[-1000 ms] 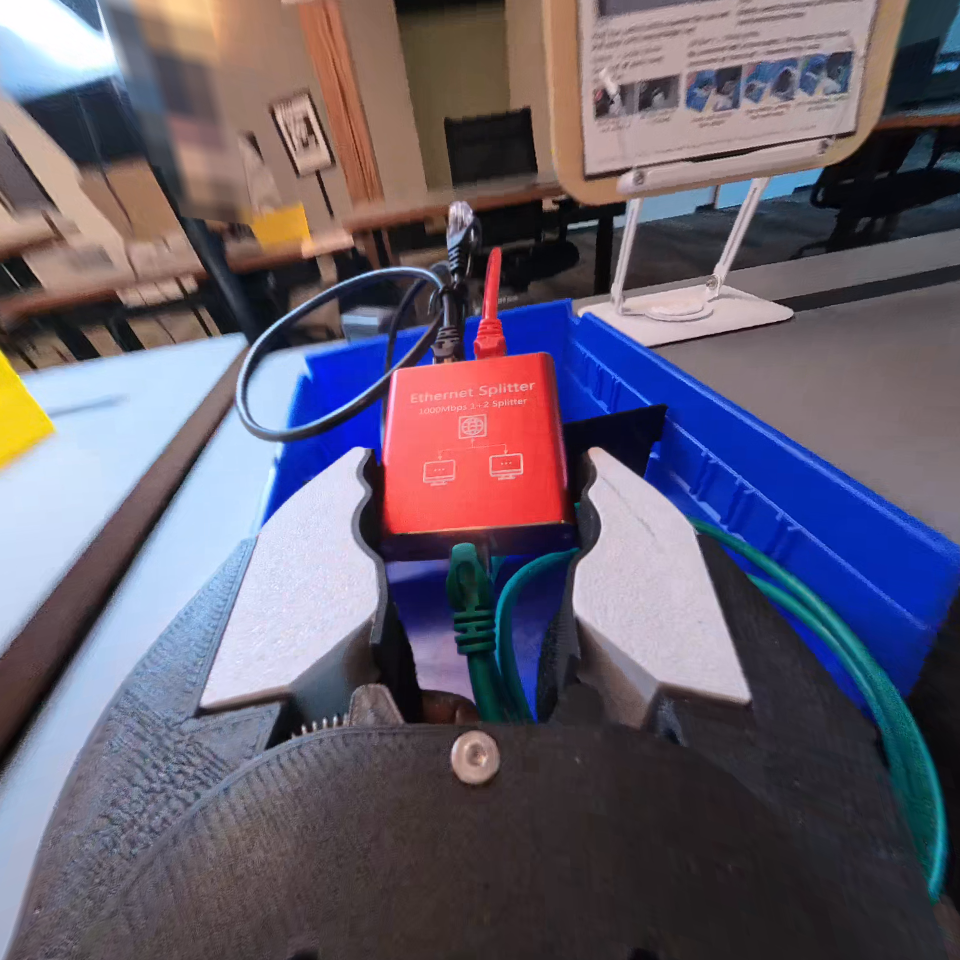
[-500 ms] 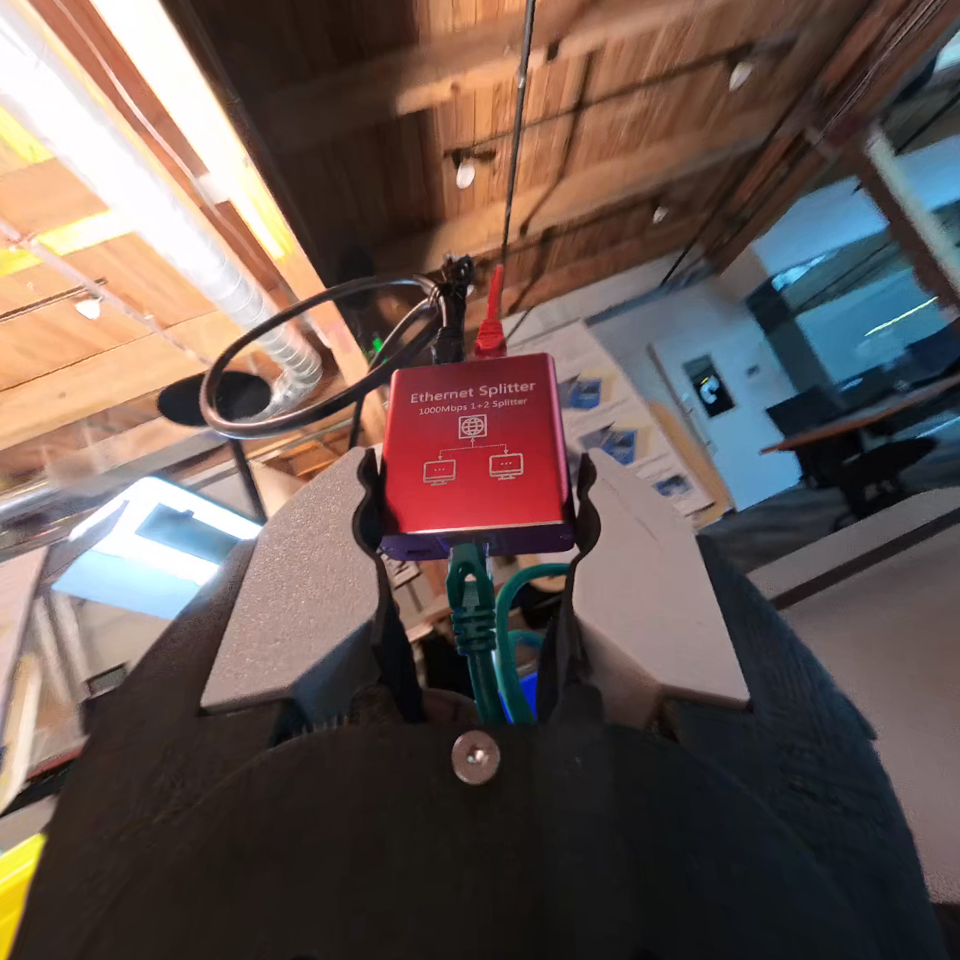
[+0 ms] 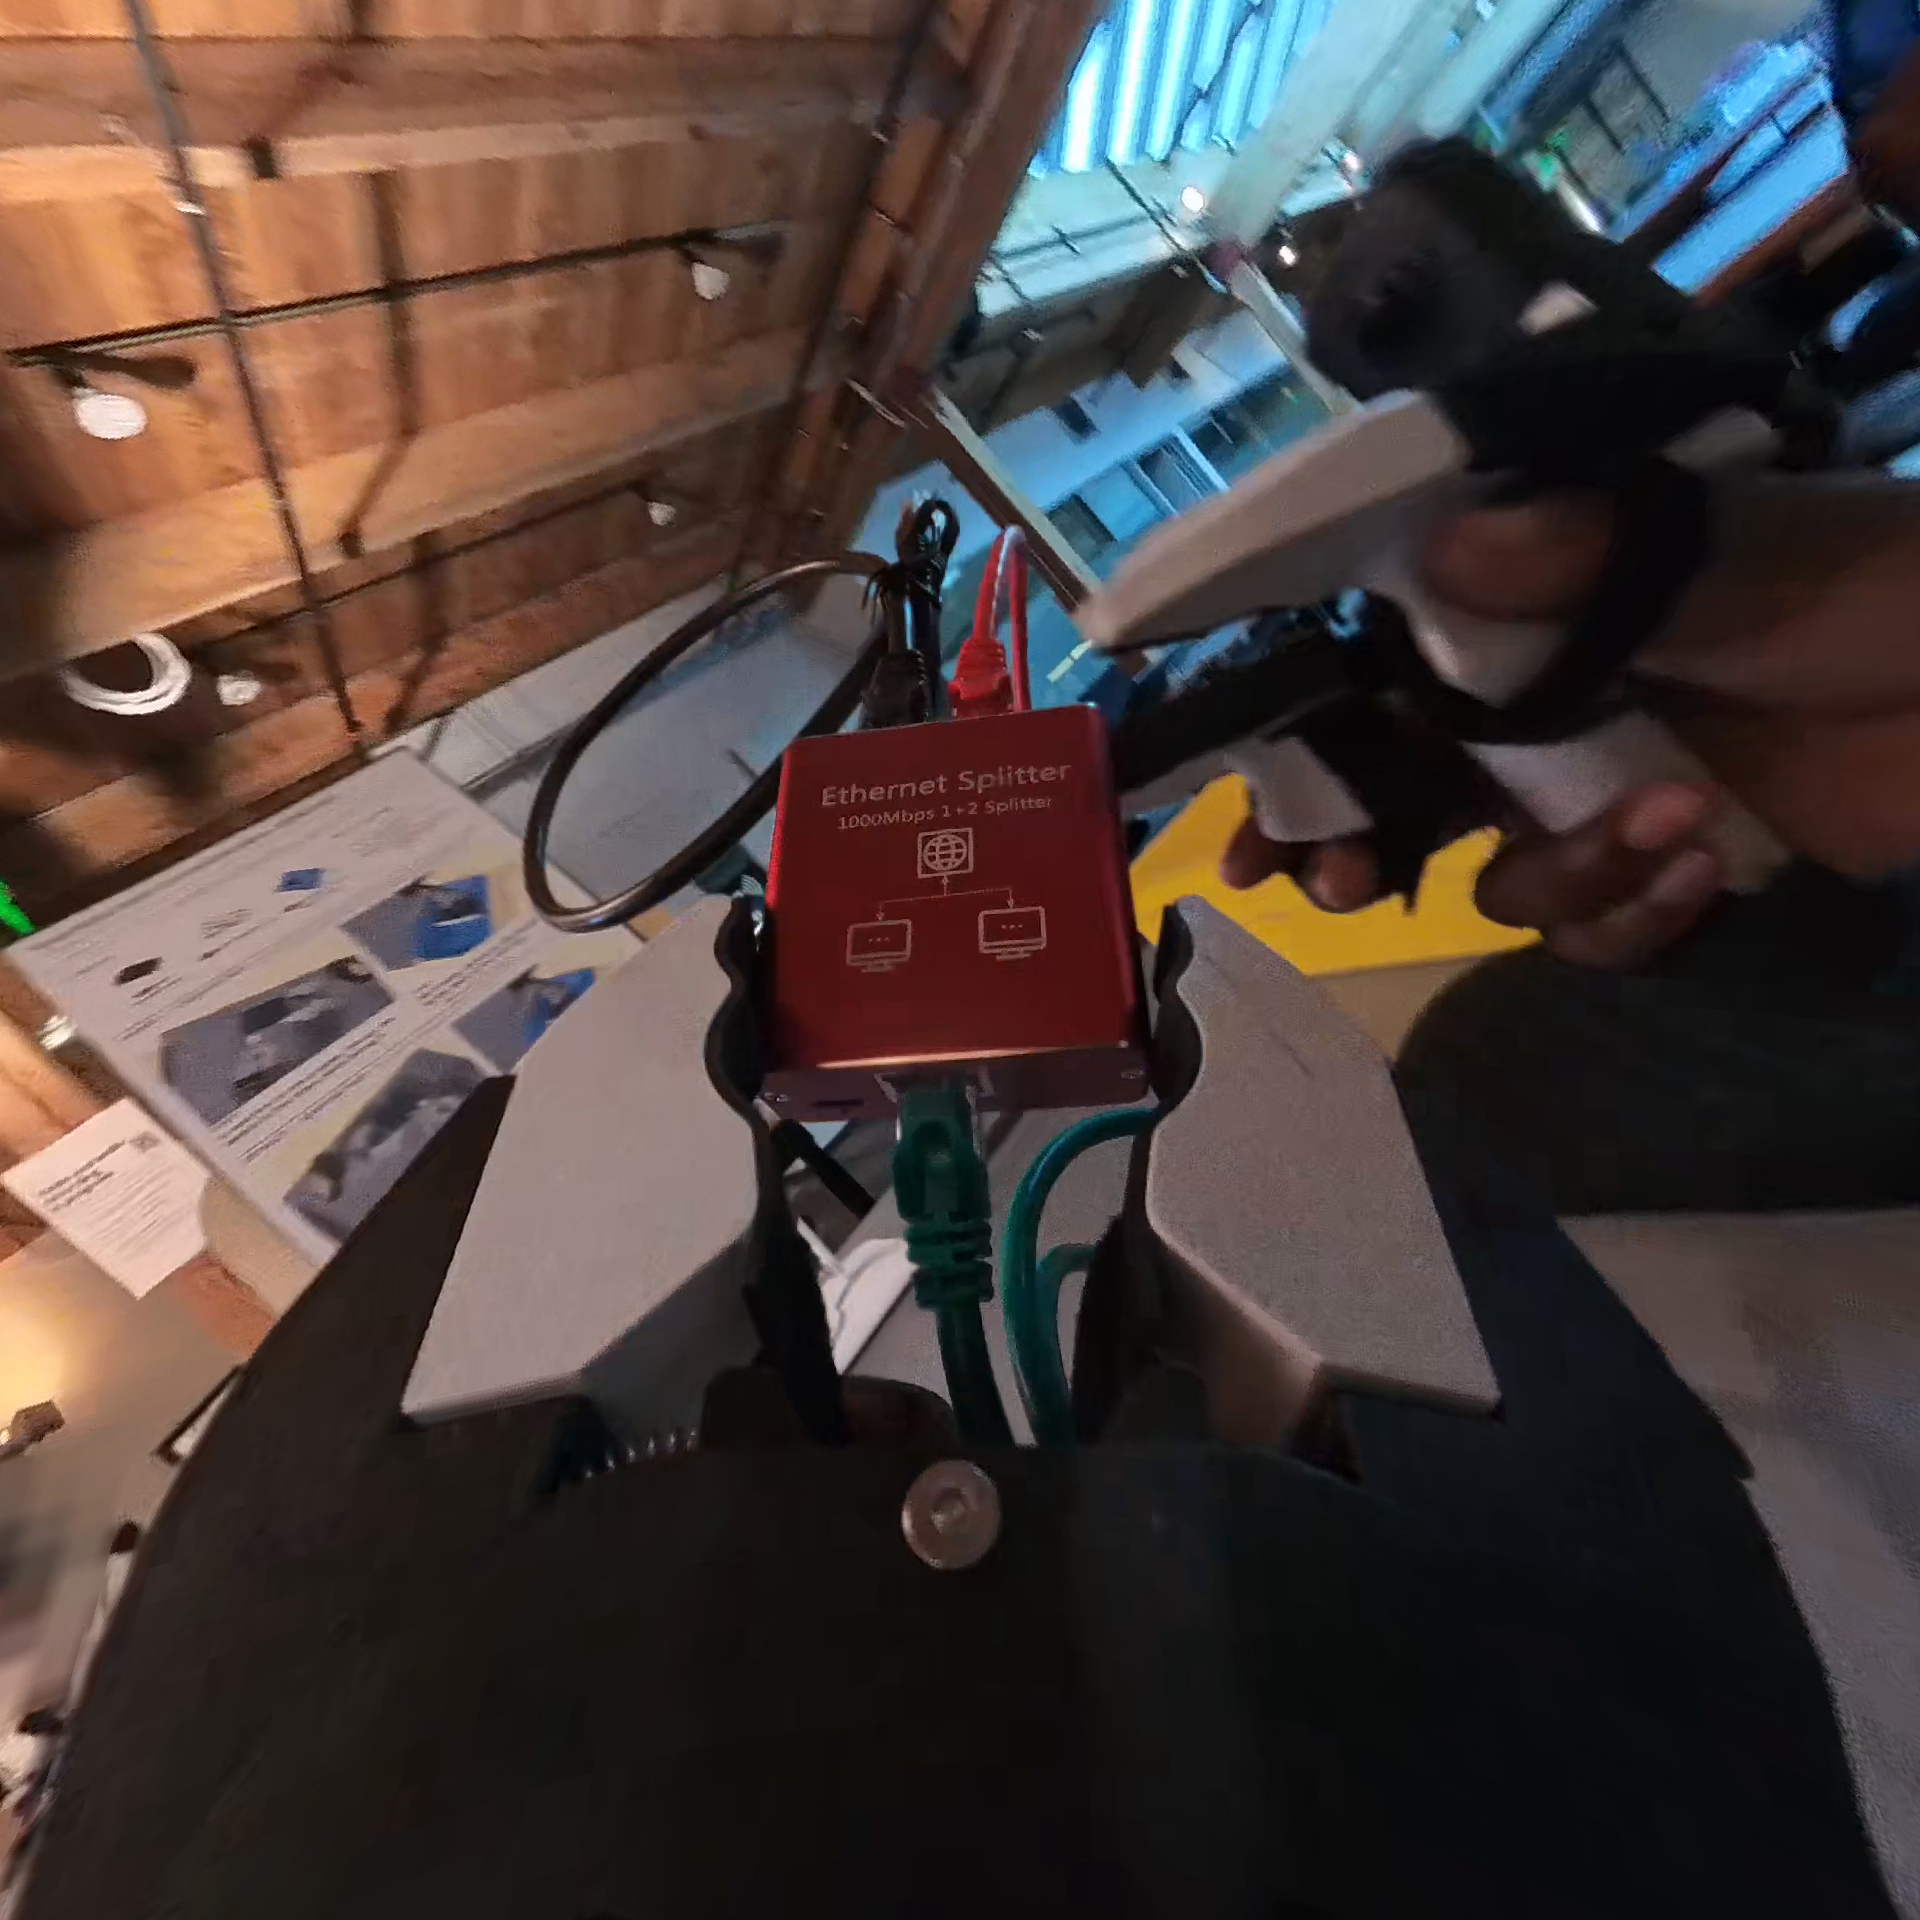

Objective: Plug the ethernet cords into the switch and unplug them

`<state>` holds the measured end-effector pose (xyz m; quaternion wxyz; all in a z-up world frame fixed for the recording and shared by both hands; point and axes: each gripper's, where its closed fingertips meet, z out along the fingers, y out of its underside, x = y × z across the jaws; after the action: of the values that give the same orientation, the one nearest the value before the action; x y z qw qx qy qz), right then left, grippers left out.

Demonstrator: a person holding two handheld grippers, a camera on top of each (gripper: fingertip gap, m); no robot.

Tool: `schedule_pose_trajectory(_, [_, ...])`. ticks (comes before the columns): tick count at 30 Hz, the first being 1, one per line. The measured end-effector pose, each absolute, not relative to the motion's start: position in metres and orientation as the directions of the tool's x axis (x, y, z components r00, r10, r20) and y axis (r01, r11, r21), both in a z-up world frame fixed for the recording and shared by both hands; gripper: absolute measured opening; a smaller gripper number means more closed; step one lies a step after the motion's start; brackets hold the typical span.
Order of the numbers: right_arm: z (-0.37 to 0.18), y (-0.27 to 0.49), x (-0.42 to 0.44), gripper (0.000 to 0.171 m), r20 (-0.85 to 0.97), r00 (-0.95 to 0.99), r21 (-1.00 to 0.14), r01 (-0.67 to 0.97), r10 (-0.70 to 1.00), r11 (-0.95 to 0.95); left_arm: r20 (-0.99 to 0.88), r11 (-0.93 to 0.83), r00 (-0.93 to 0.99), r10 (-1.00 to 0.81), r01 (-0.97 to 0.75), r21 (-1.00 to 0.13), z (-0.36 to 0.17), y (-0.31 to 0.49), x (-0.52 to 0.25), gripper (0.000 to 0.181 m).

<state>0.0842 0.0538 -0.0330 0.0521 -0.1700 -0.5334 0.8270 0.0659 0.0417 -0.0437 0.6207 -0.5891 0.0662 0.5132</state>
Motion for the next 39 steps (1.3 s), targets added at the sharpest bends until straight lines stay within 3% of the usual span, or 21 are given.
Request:
schedule_pose_trajectory(1, [-0.037, 0.053, 0.082, 0.054, -0.250, -0.933, -0.899, 0.126, 0.258, -0.419, -0.711, -0.249, 0.459, 0.533, -0.718, -0.650, -0.053, 0.050, 0.066, 0.073])
schedule_pose_trajectory(4, [-0.056, 0.057, 0.070, 0.030, -0.284, -0.911, -0.916, 0.166, 0.298, -0.366, -0.736, -0.279, 0.462, 0.495, -0.717, -0.638, -0.068, 0.063, 0.067, 0.073])
schedule_pose_trajectory(7, [-0.070, 0.062, 0.064, 0.029, -0.286, -0.907, -0.932, 0.189, 0.308, -0.308, -0.710, -0.281, 0.557, 0.430, -0.665, -0.692, -0.080, 0.068, 0.064, 0.073])
schedule_pose_trajectory(10, [-0.077, 0.063, 0.065, 0.029, -0.313, -0.920, -0.918, 0.229, 0.236, -0.323, -0.367, -0.032, 0.863, 0.347, -0.380, -0.924, -0.074, 0.059, 0.068, 0.080])
schedule_pose_trajectory(13, [-0.084, 0.061, 0.062, 0.029, -0.330, -0.917, -0.914, 0.251, 0.224, -0.317, -0.115, 0.035, 0.971, 0.210, -0.125, -0.991, -0.077, 0.044, 0.068, 0.080])
schedule_pose_trajectory(16, [-0.089, 0.051, 0.066, 0.029, -0.294, -0.930, -0.938, 0.236, 0.222, -0.254, -0.036, -0.014, 0.984, 0.177, -0.034, -0.999, -0.087, 0.039, 0.067, 0.075])
schedule_pose_trajectory(20, [-0.086, 0.039, 0.076, 0.028, -0.245, -0.950, -0.955, 0.201, 0.195, -0.218, 0.082, -0.002, 0.993, 0.088, 0.082, -0.997, -0.089, 0.043, 0.076, 0.041])
schedule_pose_trajectory(22, [-0.087, 0.036, 0.079, 0.029, -0.238, -0.952, -0.960, 0.201, 0.190, -0.196, 0.127, -0.022, 0.992, 0.030, 0.127, -0.992, -0.094, 0.042, 0.082, 0.033])
schedule_pose_trajectory(25, [-0.089, 0.032, 0.078, 0.029, -0.233, -0.951, -0.964, 0.199, 0.202, -0.176, 0.154, -0.021, 0.988, 0.001, 0.154, -0.988, -0.095, 0.037, 0.082, 0.032])
schedule_pose_trajectory(30, [-0.074, 0.058, 0.073, 0.027, -0.312, -0.936, -0.914, 0.248, 0.163, -0.321, 0.269, 0.109, 0.962, -0.047, 0.273, -0.956, -0.091, 0.027, 0.069, 0.032])
schedule_pose_trajectory(36, [-0.085, 0.053, 0.070, 0.028, -0.355, -0.924, -0.908, 0.305, 0.142, -0.286, 0.255, 0.100, 0.966, -0.048, 0.259, -0.961, -0.093, 0.029, 0.070, 0.031])
schedule_pose_trajectory(39, [-0.082, 0.051, 0.070, 0.018, -0.356, -0.926, -0.897, 0.299, 0.128, -0.326, 0.246, 0.085, 0.969, -0.036, 0.248, -0.965, -0.096, 0.030, 0.070, 0.032])
